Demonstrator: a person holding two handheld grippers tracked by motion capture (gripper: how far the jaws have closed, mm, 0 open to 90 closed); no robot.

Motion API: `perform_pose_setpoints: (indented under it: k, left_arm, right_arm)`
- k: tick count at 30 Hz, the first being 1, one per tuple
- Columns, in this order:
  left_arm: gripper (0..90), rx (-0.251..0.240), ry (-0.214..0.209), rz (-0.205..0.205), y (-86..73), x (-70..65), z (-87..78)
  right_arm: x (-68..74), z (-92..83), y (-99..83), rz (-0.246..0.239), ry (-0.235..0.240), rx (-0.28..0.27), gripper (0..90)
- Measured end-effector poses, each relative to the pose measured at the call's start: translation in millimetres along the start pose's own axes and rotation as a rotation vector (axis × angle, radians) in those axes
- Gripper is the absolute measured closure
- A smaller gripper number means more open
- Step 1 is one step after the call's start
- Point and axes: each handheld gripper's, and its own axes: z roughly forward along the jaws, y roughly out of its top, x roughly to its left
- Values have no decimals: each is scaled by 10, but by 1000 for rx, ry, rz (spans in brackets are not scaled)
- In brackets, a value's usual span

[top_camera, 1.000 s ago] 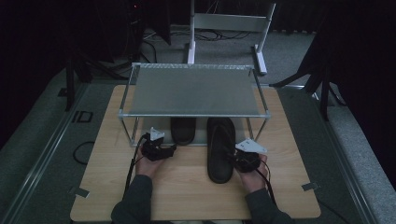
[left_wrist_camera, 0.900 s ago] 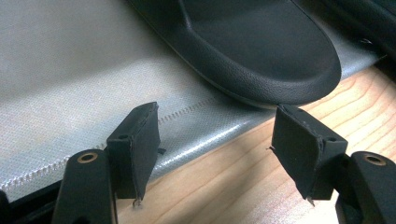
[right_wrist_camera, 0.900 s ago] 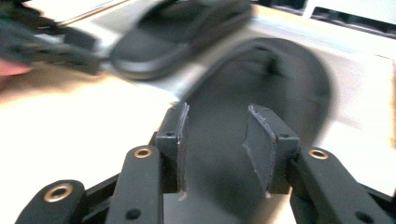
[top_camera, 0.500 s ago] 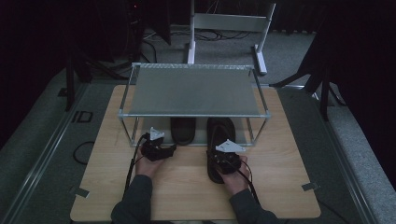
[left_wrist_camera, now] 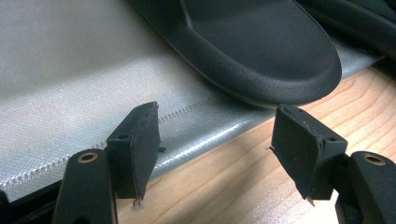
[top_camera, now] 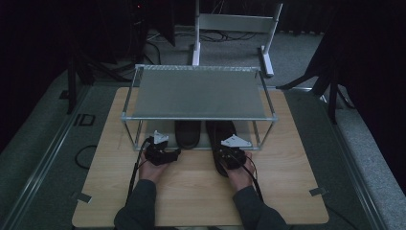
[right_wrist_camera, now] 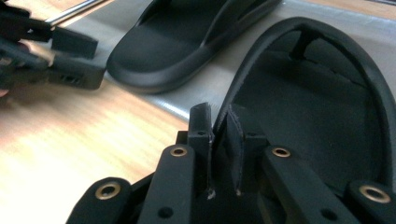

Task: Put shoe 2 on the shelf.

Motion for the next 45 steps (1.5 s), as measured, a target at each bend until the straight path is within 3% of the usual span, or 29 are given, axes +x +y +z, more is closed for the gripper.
perform_pose_setpoints:
  k: [11,20,26,29,33,35,38,40,45]
  left_arm:
    - [332,1,1,1,0,-2,0]
    - [332,2,2,2,0,-3,0]
    - [332,2,5,6,-1,-8,1]
    - [332,3,8,9,0,-11,2]
    - [332,4,8,9,0,-12,2]
    - [332,4,7,8,0,-11,2]
    - [332,4,8,9,0,-12,2]
    - [332,4,8,9,0,-12,2]
    - [332,3,7,8,0,-10,3]
  right_arm:
    - [-36,254,206,11,-50,-10,825]
    - [-65,363,258,-1,-54,-15,813]
    - [-33,238,220,-24,-30,-21,660]
    - [10,-47,75,-74,-10,-41,475]
    - [-29,-301,-102,-93,4,-50,377]
    - [-65,-382,-191,-76,18,-31,347]
    - [-91,-462,-313,-86,3,-16,308]
    - [-102,-471,-369,-105,-11,12,296]
    - [-139,-446,-432,-100,4,42,300]
